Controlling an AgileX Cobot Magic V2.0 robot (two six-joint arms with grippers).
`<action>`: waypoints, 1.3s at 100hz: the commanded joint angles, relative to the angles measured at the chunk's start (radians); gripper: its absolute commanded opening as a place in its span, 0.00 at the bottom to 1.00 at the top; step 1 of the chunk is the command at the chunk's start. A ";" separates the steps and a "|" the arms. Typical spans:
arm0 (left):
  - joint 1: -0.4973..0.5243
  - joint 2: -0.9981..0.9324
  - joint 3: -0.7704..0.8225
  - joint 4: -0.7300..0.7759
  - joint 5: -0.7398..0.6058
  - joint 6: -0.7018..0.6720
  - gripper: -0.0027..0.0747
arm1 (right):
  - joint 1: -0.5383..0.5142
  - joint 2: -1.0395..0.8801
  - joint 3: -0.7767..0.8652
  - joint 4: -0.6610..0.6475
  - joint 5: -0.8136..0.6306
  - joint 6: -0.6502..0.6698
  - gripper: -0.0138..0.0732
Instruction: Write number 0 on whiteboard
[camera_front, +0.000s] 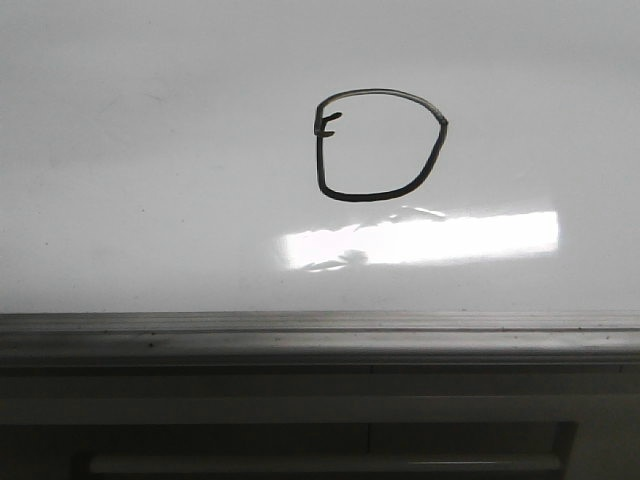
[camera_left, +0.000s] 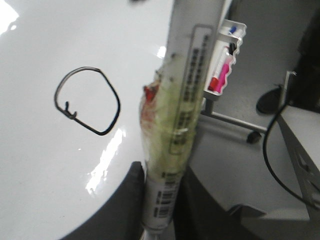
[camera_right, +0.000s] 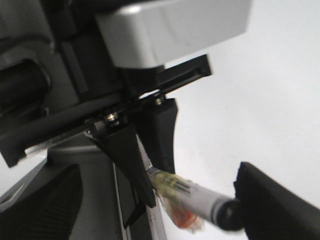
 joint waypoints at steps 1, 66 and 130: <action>0.006 -0.001 0.012 0.140 -0.161 -0.229 0.01 | -0.001 -0.082 -0.031 -0.040 -0.073 0.089 0.72; 0.128 0.288 0.105 0.719 -0.277 -1.185 0.01 | -0.030 -0.322 0.265 -0.132 0.087 0.301 0.09; 0.162 0.352 0.105 0.678 -0.305 -1.246 0.15 | -0.030 -0.322 0.331 -0.132 0.047 0.361 0.09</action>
